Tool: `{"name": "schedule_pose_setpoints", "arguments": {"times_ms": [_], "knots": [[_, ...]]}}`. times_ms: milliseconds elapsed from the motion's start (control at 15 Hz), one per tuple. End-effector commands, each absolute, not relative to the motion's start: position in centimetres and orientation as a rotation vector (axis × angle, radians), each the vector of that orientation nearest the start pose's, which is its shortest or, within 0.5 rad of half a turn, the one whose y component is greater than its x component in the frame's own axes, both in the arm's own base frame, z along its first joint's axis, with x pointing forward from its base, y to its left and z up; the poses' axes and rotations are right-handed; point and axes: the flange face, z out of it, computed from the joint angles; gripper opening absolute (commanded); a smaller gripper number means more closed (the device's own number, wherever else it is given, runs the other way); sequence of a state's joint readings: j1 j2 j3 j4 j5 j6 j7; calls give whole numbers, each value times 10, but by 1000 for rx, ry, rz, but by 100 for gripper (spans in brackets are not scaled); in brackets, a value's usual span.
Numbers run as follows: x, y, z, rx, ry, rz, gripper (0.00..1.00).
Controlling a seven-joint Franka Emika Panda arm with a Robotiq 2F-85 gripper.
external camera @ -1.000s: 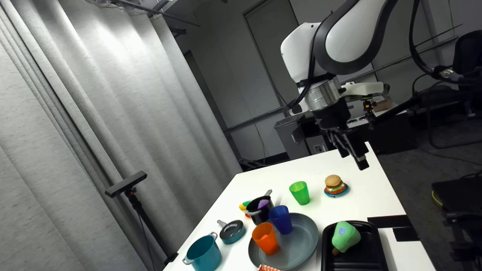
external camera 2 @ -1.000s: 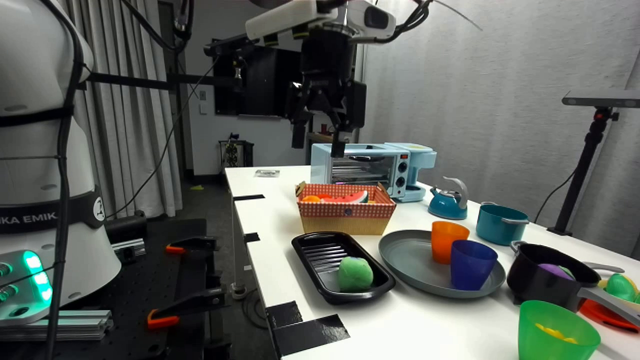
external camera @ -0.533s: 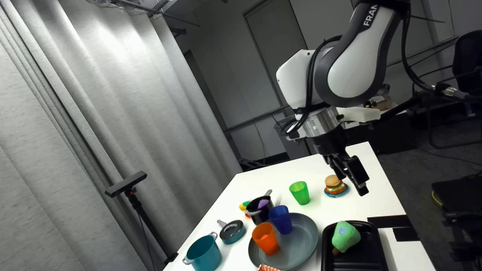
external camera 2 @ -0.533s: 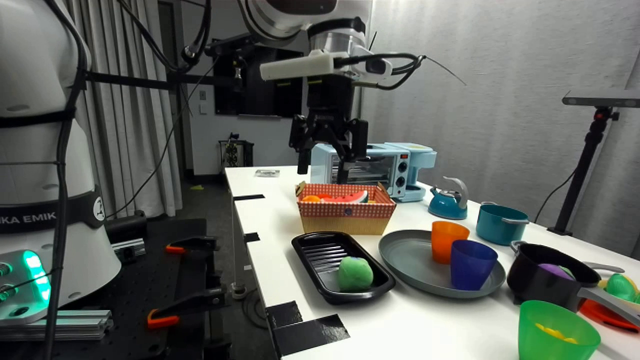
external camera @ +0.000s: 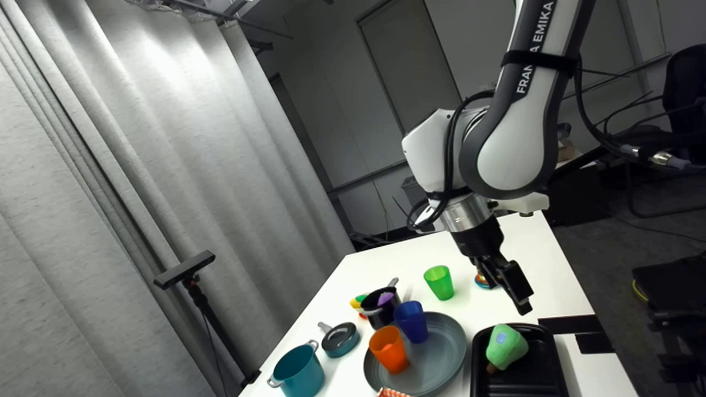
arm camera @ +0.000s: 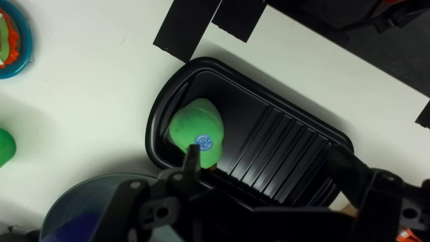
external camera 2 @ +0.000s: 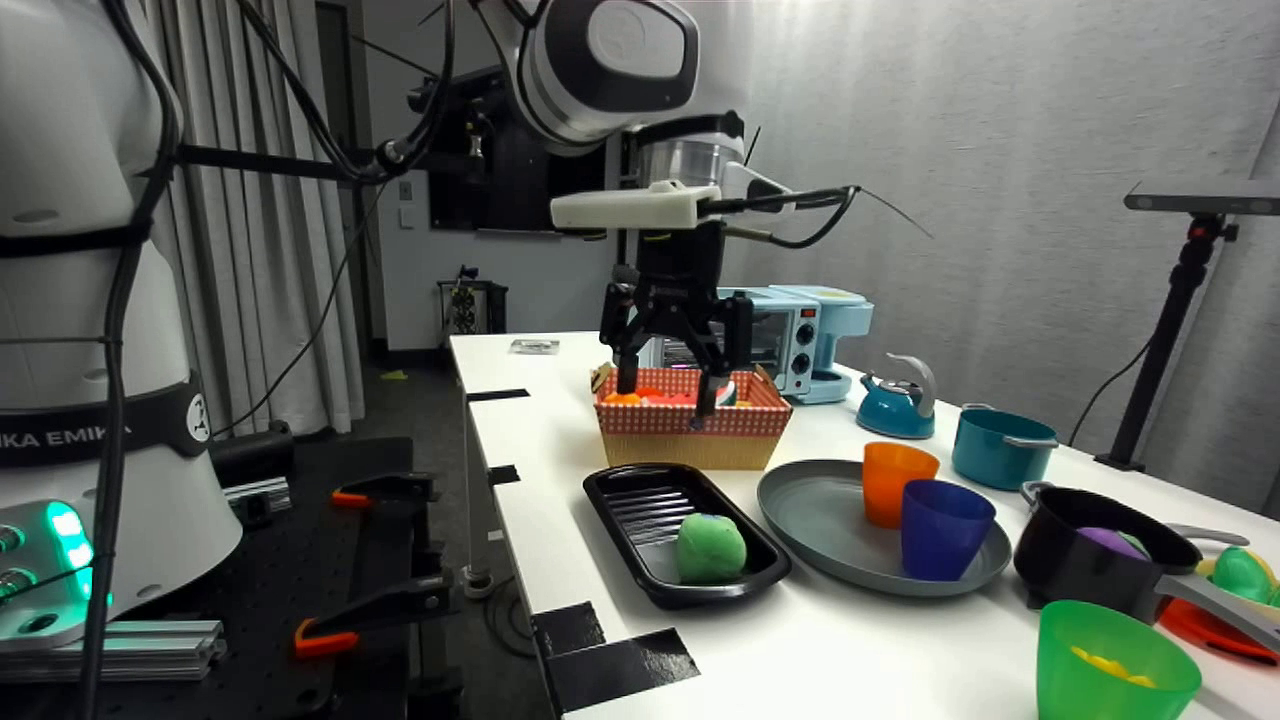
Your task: Remove the green pear from the black tray and place it on the grey plate
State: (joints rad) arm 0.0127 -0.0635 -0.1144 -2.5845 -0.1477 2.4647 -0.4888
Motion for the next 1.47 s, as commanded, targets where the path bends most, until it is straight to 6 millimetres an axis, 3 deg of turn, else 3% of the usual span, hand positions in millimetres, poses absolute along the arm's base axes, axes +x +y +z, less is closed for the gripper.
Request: {"name": "schedule_pose_setpoints", "arguments": {"times_ms": [0, 800, 1400], "knots": [[445, -52, 261, -3110, -805, 117, 96], [462, -61, 195, -3106, -794, 143, 95], [487, -67, 167, -3110, -831, 149, 93]]}}
